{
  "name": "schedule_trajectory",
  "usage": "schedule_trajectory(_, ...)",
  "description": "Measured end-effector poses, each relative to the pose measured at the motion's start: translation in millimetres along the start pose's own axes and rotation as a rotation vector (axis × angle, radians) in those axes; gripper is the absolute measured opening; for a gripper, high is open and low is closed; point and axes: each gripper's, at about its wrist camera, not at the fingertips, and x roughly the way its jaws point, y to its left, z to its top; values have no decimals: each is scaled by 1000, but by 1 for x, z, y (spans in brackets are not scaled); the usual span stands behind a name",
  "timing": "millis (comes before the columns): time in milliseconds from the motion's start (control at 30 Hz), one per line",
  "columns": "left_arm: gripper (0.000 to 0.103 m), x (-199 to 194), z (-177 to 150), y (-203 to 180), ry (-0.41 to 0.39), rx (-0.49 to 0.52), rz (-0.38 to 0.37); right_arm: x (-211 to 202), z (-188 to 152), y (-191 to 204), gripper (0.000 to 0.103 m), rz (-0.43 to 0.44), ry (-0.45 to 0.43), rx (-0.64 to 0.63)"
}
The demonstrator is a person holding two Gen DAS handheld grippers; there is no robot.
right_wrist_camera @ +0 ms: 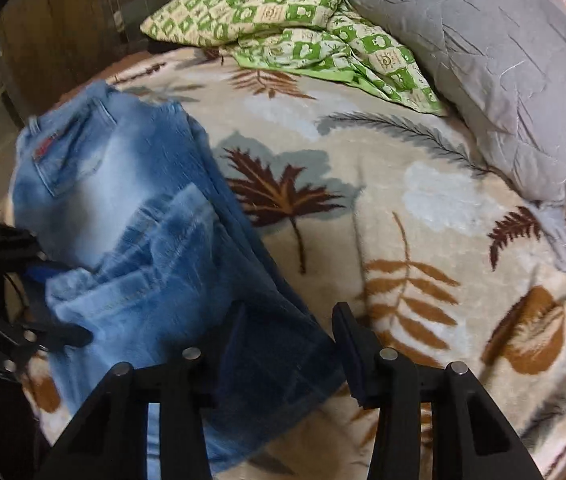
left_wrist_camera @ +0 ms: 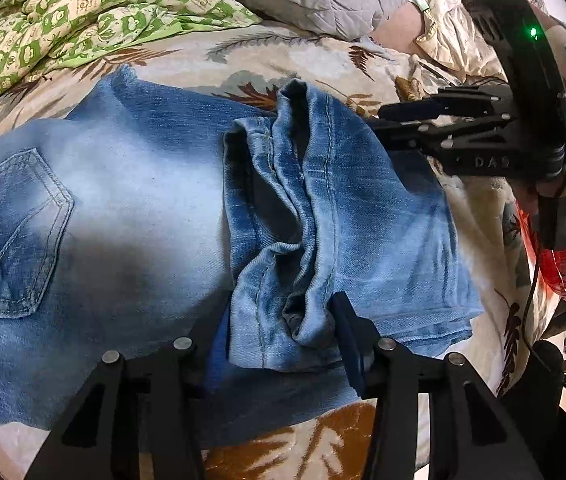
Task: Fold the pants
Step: 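Raise both grippers away from the folded jeans, then grasp the folded jeans edge with the right gripper while the left gripper grasps beside it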
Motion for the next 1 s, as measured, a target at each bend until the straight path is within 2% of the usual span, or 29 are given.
schedule_trajectory(67, 49, -1, 0, 1, -1, 1, -4, -5, 2, -2, 51, 12, -18, -3)
schedule_trajectory(133, 49, -1, -1, 1, -1, 3, -3, -1, 1, 3, 58, 37, 15, -37)
schedule_trajectory(167, 49, -1, -1, 0, -2, 6, -2, 4, 0, 8, 58, 32, 40, -68)
schedule_trajectory(200, 49, -1, -1, -1, -2, 11, 2, 12, -2, 15, 58, -12, 69, -115)
schedule_trajectory(267, 45, -1, -1, -2, -3, 19, 15, 24, -3, 18, 57, -30, 93, -128)
schedule_trajectory(333, 34, -4, -1, -4, -12, 20, 14, 23, -1, 13, 42, -17, 74, -66)
schedule_trajectory(367, 25, -9, -2, -4, -25, 12, 1, 20, 1, 13, 37, -24, 60, -60)
schedule_trajectory(400, 20, -14, -4, -4, -44, 14, 0, 13, 2, 12, 24, -46, 36, -53)
schedule_trajectory(433, 20, -20, -8, -5, -63, 16, -2, 9, 3, 9, 21, -63, 18, -32)
schedule_trajectory(567, 19, -18, -26, 4, -70, -48, -44, 16, 0, 4, 21, -55, 28, 20)
schedule_trajectory(667, 19, -13, -26, 13, -70, -107, -77, 22, 2, 6, 21, -78, 22, 42)
schedule_trajectory(733, 20, -14, -25, 14, -65, -110, -84, 23, 3, 7, 21, -96, 20, 52)
schedule_trajectory(767, 22, -14, -26, 13, -67, -107, -76, 23, 5, 7, 24, -112, 18, 49)
schedule_trajectory(800, 23, -13, -26, 13, -70, -109, -71, 23, 5, 6, 32, -131, 15, 46)
schedule_trajectory(833, 24, -13, -26, 13, -75, -109, -67, 24, 5, 7, 48, -146, 11, 45)
schedule_trajectory(867, 26, -13, -25, 12, -81, -104, -62, 22, 5, 7, 57, -199, 4, 47)
schedule_trajectory(900, 36, -15, -25, 11, -88, -97, -61, 19, 3, 6, 71, -222, -4, 51)
schedule_trajectory(933, 47, -18, -24, 8, -99, -89, -41, 13, 2, 3, 74, -230, -14, 63)
schedule_trajectory(967, 75, -27, -25, 6, -126, -87, 7, 7, 3, 1, 74, -214, -15, 78)
schedule_trajectory(1000, 90, -37, -27, 7, -167, -95, 34, 3, 3, -1, 74, -206, -16, 91)
